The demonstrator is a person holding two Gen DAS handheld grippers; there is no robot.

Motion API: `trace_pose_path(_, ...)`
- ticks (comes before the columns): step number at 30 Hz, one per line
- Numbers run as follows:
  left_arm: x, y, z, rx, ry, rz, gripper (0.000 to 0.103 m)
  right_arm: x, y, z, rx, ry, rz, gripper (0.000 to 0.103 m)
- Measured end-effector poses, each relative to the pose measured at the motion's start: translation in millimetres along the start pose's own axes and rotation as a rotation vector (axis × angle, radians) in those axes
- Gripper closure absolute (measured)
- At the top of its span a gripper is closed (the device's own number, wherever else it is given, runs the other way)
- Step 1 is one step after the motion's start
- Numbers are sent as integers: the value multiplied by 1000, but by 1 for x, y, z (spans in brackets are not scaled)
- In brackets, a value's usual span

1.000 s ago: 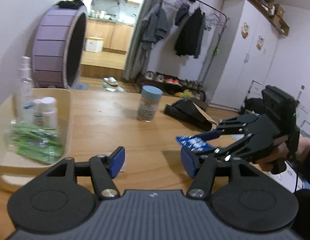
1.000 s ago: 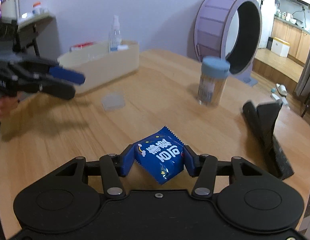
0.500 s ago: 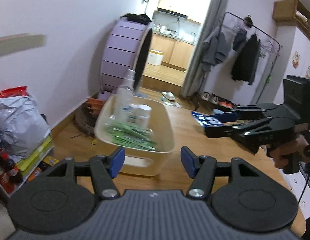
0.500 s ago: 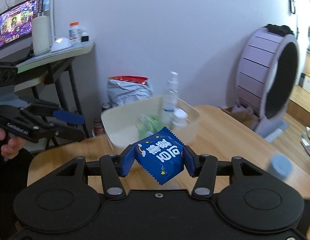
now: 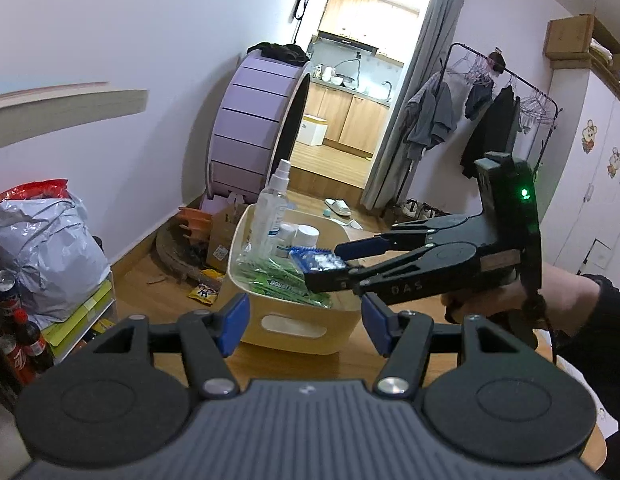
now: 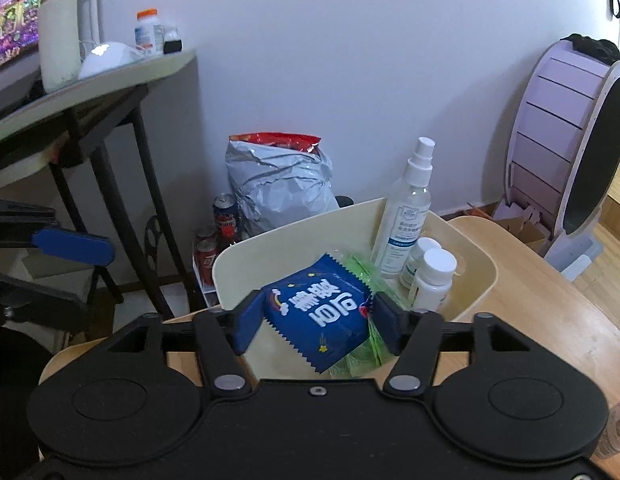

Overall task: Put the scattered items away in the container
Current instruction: 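Carry the blue packet with the right gripper into the basket and open, then move the right gripper to the small clear plastic square and close on it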

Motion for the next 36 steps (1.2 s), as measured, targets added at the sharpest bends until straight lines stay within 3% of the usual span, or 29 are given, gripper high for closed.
trace_pose_path(15, 0, 0, -8, 23, -6, -12, 42, 8, 32, -2, 36, -1, -12, 32)
trace_pose_path(25, 6, -5, -46, 130, -56, -11, 42, 56, 92, -31, 141, -52, -1, 26)
trace_pose_path(36, 19, -33, -66, 166, -44, 18, 42, 96, 67, -44, 88, -57, 62, 23)
Point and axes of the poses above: each gripper's, at about its wrist camera, not at the fingertips, and y roughly against the way its jaws point, z to its left, x to its underside, the point moved 7 cm from there along -y, roughly the way its jaws point, and after that the axes turned 13 degrees about -x, right-handed, at the moved point
